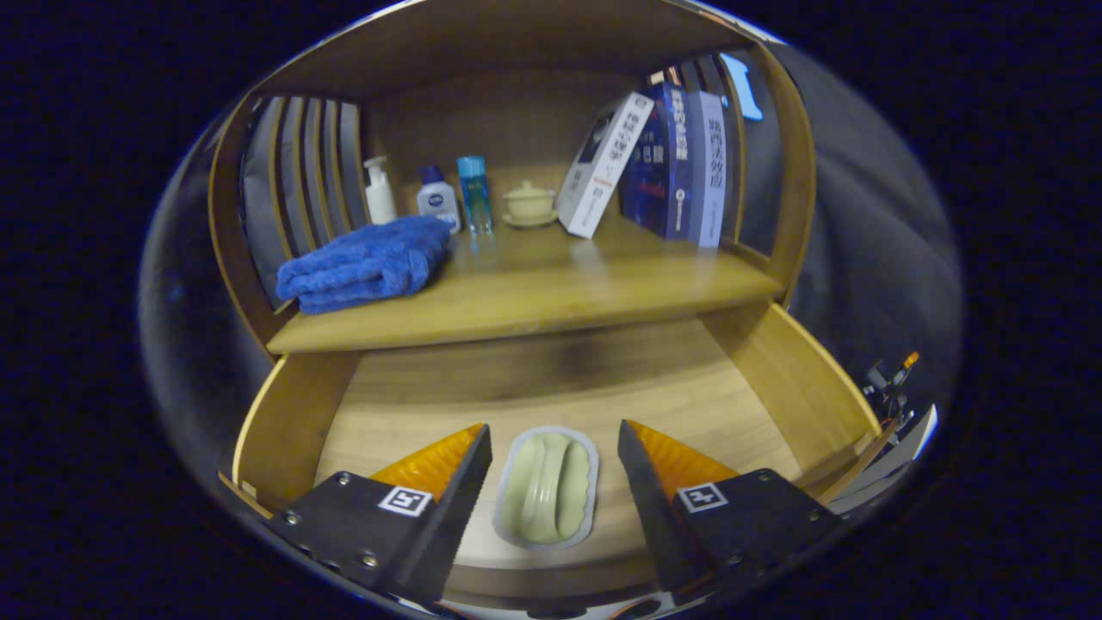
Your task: Pull open the drawer, take out the items inside it, and place them on the countertop above the cabinet.
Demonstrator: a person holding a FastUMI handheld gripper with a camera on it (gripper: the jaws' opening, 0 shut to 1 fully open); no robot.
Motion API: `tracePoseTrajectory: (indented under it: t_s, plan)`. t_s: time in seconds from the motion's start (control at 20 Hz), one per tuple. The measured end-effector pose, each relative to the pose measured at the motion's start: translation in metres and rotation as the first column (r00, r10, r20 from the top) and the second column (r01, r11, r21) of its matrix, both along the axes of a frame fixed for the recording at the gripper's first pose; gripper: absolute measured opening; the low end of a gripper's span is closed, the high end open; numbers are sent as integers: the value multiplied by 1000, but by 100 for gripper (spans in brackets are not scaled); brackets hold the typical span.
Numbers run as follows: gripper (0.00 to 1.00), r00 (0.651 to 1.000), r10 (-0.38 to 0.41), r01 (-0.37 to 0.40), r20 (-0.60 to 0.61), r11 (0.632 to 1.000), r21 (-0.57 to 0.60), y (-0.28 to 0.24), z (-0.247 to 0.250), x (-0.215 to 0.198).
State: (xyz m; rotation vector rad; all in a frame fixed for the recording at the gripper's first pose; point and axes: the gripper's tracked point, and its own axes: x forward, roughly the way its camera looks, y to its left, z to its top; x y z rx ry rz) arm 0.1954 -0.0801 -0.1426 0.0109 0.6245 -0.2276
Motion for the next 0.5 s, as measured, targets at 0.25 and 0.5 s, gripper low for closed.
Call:
tracePoseTrajectory:
  t_s: [0.25, 0.5]
  plan:
    - [67, 989, -18, 30, -147, 996, 82, 2, -38, -1]
    - [14, 992, 87, -63, -93, 970, 235, 27, -30, -1]
